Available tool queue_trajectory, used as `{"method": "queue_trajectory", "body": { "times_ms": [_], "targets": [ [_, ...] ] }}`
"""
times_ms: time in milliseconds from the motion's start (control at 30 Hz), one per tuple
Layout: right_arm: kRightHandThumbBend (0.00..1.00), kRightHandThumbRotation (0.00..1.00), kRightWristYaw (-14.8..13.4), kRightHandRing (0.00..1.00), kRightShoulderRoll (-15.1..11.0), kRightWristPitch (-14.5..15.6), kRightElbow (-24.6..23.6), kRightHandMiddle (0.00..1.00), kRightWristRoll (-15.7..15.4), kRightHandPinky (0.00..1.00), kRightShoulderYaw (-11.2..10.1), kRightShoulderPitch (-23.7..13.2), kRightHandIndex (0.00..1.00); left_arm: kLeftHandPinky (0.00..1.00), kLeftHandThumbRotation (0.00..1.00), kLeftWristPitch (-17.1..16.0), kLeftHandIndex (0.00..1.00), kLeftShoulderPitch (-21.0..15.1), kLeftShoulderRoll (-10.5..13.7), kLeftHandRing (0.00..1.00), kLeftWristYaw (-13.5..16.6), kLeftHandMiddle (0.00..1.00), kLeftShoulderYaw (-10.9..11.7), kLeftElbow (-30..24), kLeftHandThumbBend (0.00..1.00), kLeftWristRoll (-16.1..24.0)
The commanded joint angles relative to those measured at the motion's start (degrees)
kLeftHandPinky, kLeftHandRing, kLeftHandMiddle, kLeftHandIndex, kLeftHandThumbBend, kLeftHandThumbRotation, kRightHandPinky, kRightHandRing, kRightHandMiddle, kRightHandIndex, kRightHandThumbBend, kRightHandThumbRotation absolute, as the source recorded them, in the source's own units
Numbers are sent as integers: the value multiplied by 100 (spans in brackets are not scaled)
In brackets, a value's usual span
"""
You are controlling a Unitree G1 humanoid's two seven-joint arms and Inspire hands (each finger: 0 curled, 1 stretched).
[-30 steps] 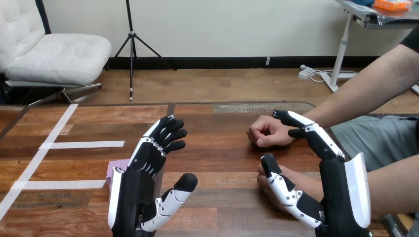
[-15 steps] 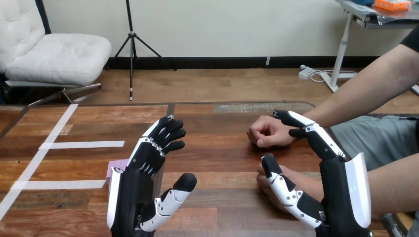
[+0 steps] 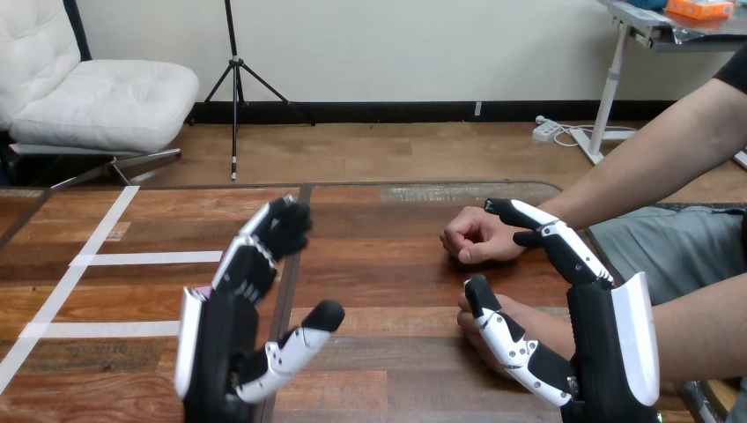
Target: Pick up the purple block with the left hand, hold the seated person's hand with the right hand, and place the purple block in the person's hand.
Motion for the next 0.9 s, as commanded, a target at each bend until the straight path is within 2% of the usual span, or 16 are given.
{"method": "queue_trajectory", "body": {
  "times_ms": [0, 167, 300, 467, 600, 867],
  "targets": [
    [40, 43, 17, 77, -33, -2, -199, 78, 65, 69, -53, -240, 76, 84, 42, 395, 83, -260, 540, 86, -118, 85, 196, -771, 78, 129],
    [40, 43, 8, 77, -28, 7, -196, 78, 27, 69, -61, -240, 76, 88, 42, 735, 85, -247, 979, 89, -149, 88, 451, -1145, 78, 668],
    [40, 43, -13, 77, -28, -46, -137, 78, 49, 69, -56, -270, 76, 89, 43, 1128, 87, -186, 1463, 91, -215, 91, 660, -1550, 78, 1162],
    [40, 43, -4, 77, -13, -34, -151, 78, 58, 70, -46, -267, 76, 89, 44, 1484, 88, -54, 1760, 92, -205, 94, 781, -1969, 79, 1480],
    [40, 43, -24, 77, -10, -35, -145, 78, 30, 70, -49, -275, 76, 87, 42, 1907, 90, 109, 2080, 92, -247, 95, 935, -2447, 81, 1736],
    [40, 44, -7, 77, -16, -3, -151, 78, 32, 70, -54, -264, 76, 83, 37, 2386, 91, 234, 2436, 91, -234, 95, 1081, -2945, 81, 2044]
  ]
}}
